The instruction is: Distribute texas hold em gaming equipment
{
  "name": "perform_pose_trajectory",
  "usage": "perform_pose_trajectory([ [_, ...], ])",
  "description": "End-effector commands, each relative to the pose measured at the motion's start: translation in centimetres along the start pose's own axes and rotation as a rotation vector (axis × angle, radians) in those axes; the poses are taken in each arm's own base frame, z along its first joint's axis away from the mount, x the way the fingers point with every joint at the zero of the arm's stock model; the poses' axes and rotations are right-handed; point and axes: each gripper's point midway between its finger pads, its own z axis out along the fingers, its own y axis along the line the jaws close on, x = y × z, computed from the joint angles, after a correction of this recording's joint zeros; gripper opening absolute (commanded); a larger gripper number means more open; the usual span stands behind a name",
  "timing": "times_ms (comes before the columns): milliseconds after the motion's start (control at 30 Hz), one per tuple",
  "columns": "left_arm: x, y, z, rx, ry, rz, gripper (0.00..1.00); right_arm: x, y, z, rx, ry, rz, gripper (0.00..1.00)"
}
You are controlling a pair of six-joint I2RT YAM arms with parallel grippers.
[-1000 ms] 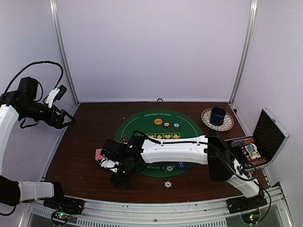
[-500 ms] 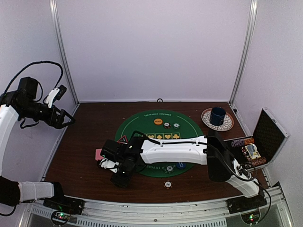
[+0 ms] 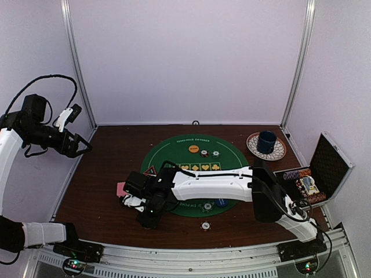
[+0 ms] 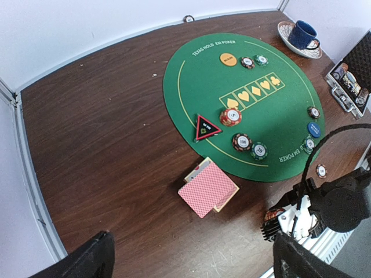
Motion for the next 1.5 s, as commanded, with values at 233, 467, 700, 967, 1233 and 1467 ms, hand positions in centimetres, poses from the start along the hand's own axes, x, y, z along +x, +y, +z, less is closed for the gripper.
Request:
perform_pose_trajectory([
  [233,-0.9,-0.5,-0.9,-0.001,-0.033,0.019,0.98,-2.7,0.1,-4.2,0.0,-0.088,-0.011,0.41],
  [467,-0.9,-0.4,-1.0,-0.002,-0.033,0.02,0.98,-3.9,-1.2,-7.8,0.037,-0.141,0.009,0.39],
  [700,-1.1,-0.4,-1.1,-0.006,-0.036,0.021,0.98,-4.5,-5.9,-12.5,0.094,-0.208,0.11,0.37],
  [967,-1.1,-0.4,-1.0,-0.002,-0.035,0.016,0.97,0.3,-21.3,-15.5,0.367,-0.169,0.39,0.34],
  [1233,-1.0,-0.3,-0.9,-0.004,-0.031,0.016,0.97,5.3,-32.3,-15.0,0.503,-0.119,0.573,0.34],
  [1467,-0.8,-0.2,-0.6,0.001,-0.02,0.009,0.98,4.6,-34.7,-11.6,0.46,-0.133,0.612,0.33],
])
